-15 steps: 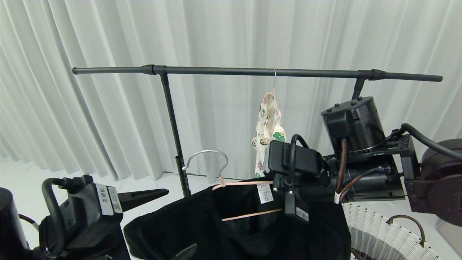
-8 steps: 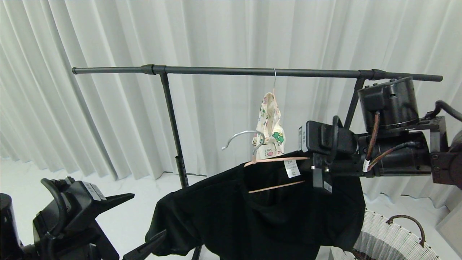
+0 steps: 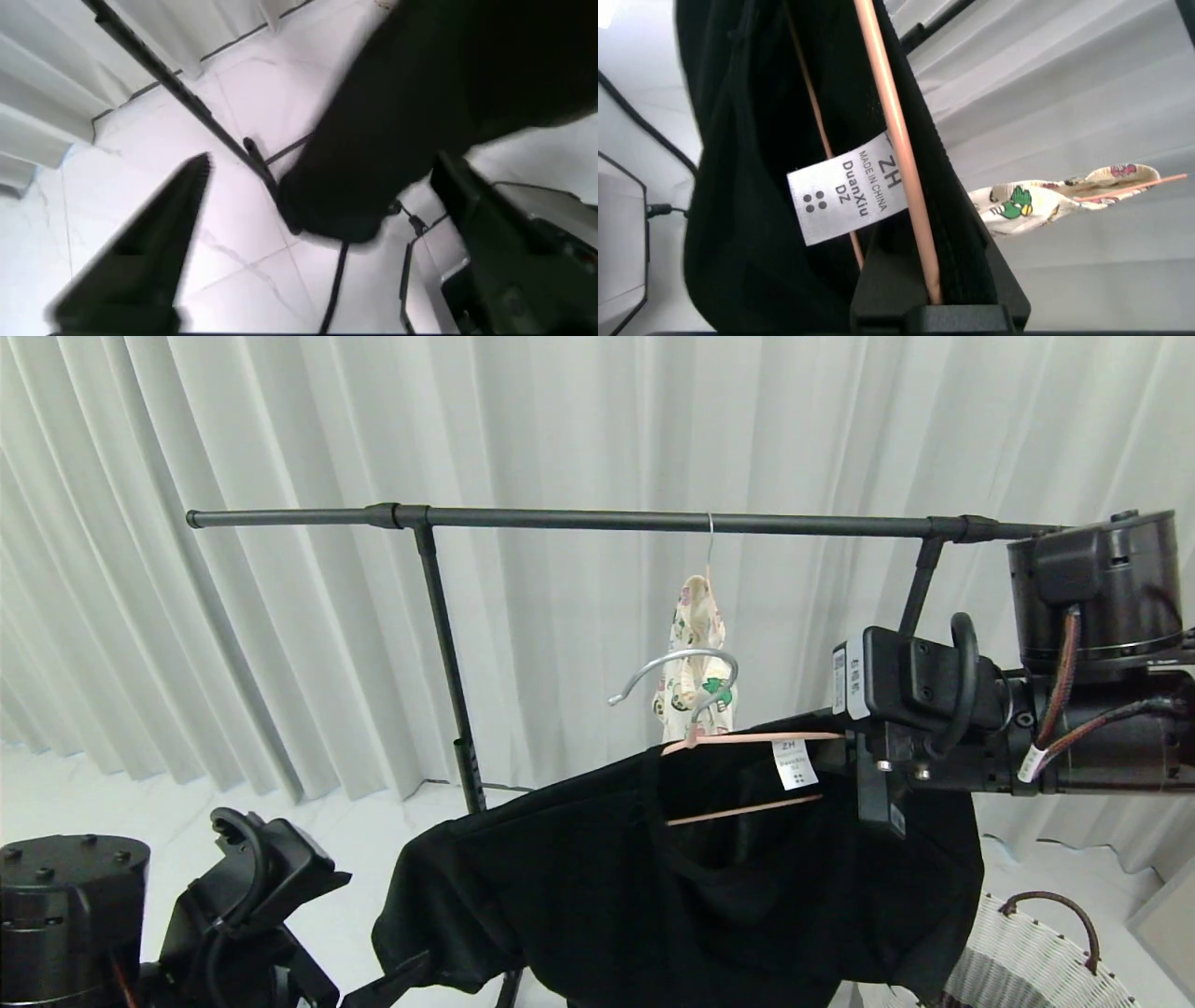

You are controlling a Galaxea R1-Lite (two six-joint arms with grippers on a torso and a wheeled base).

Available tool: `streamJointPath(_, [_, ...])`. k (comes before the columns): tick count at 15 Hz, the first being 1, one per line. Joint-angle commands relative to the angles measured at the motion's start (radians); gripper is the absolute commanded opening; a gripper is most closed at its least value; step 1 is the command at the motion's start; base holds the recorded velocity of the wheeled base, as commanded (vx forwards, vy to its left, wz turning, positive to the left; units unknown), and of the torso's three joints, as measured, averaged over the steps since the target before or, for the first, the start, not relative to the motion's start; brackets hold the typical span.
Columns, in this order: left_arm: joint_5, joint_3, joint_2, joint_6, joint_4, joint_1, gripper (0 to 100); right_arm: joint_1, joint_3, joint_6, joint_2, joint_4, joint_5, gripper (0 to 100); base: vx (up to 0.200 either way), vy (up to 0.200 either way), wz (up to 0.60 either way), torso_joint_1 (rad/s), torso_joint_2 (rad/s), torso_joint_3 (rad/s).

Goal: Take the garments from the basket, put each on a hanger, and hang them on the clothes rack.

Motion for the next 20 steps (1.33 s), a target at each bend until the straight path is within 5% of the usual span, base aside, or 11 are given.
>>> streamJointPath(1, [-0.002, -0.028, 0.058, -0.002, -0.002, 0.009, 0, 0.011, 0.016, 0.0, -0.031, 0.0, -0.002, 0, 0.0, 0.0, 0.0, 0.0, 0.0, 0.0])
streamJointPath(5, [-0.001, -0.03, 0.055, -0.004, -0.002, 0.017, 0, 0.009, 0.03, 0.003, -0.036, 0.0, -0.002, 0, 0.0, 0.0, 0.0, 0.0, 0.0, 0.0])
streamJointPath(11, [-0.002, -0.03, 0.067, 0.002, -0.002, 0.373, 0, -0.043, 0.038, 0.035, -0.039, -0.006, -0.005, 0, 0.0, 0.0, 0.0, 0.0, 0.0, 0.0])
streamJointPath(15, [-0.004, -0.031, 0.016, -0.002, -0.002, 0.295, 0, -0.043, 0.045, 0.066, -0.037, -0.04, -0.011, 0, 0.0, 0.0, 0.0, 0.0, 0.0, 0.0])
streamJointPath(16, [-0.004, -0.03, 0.009, -0.002, -0.002, 0.278, 100, -0.043, 0.048, 0.066, -0.037, -0.04, -0.011, 0, 0.0, 0.0, 0.0, 0.0, 0.0, 0.0])
streamJointPath(20, [-0.022, -0.016, -0.043, -0.012, -0.002, 0.227, 100, -0.043, 0.094, 0.081, -0.077, -0.04, -0.031, 0, 0.0, 0.0, 0.0, 0.0, 0.0, 0.0])
